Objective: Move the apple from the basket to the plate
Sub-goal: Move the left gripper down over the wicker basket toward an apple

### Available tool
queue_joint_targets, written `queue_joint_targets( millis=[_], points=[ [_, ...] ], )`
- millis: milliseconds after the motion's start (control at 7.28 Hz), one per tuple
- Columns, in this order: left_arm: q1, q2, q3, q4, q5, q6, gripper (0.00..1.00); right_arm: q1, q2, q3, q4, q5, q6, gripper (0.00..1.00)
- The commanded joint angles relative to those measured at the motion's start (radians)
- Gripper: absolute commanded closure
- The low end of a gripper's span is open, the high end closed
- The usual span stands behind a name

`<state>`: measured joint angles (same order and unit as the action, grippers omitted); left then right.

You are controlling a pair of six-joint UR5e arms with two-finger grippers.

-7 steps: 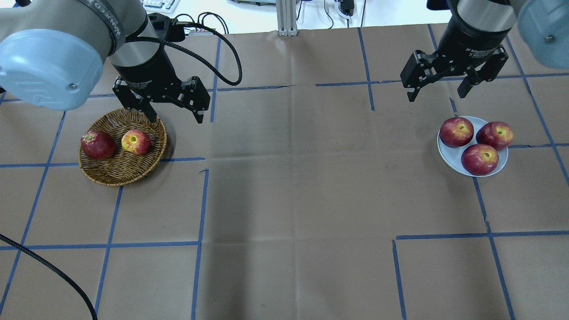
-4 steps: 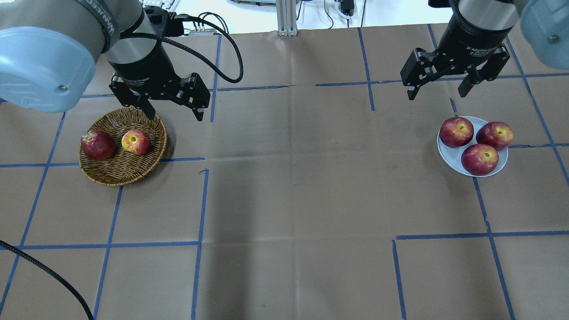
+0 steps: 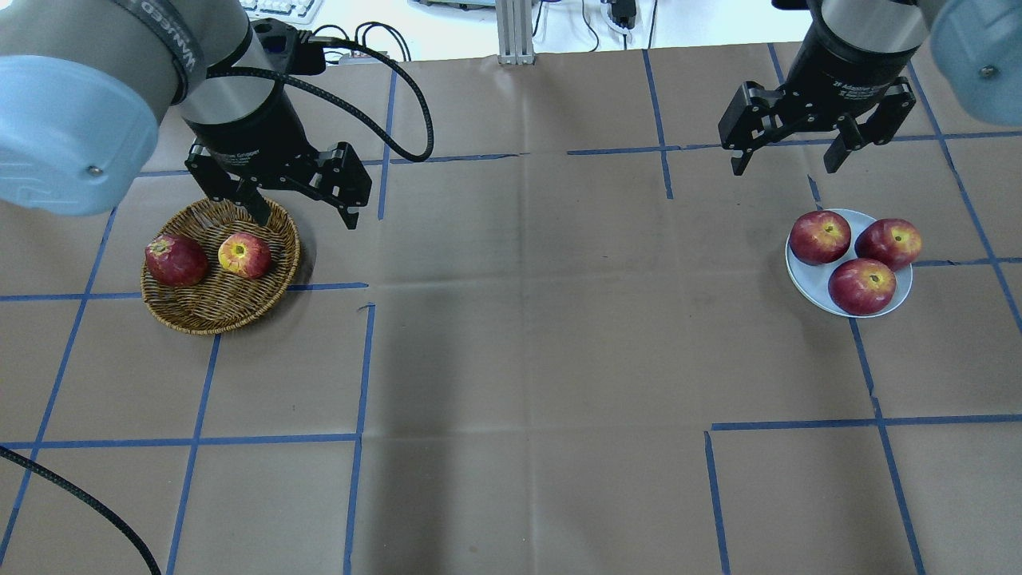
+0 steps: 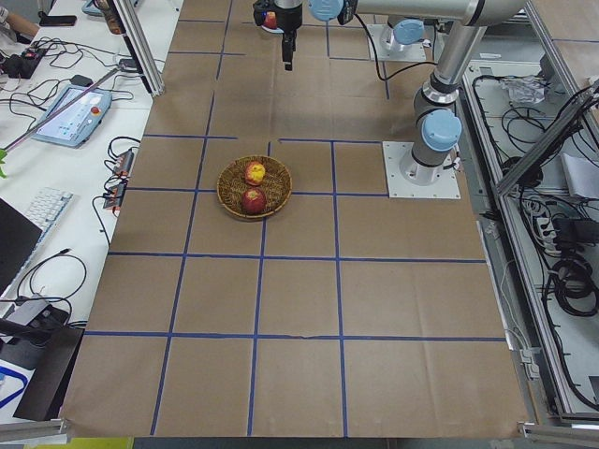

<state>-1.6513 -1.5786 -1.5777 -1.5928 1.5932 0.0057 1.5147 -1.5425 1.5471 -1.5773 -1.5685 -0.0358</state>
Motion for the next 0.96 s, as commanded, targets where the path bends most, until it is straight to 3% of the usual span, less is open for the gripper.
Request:
queue_joint_targets(
  millis=[0,412,824],
  points=[
    [0.011,0.005,-0.019,0.001,0.002,0.034,0.01,0.010,0.001,0.001,-0.009,-0.002,-0.007,0.00],
    [0.076,-0.018,-0.024,0.010,0.002,0.210,0.01,0.010,0.001,0.001,-0.009,0.001,-0.015,0.00],
    [0.249,-0.059,-0.062,0.071,-0.005,0.396,0.02,0.010,0.001,0.001,-0.009,-0.001,-0.013,0.00]
  ],
)
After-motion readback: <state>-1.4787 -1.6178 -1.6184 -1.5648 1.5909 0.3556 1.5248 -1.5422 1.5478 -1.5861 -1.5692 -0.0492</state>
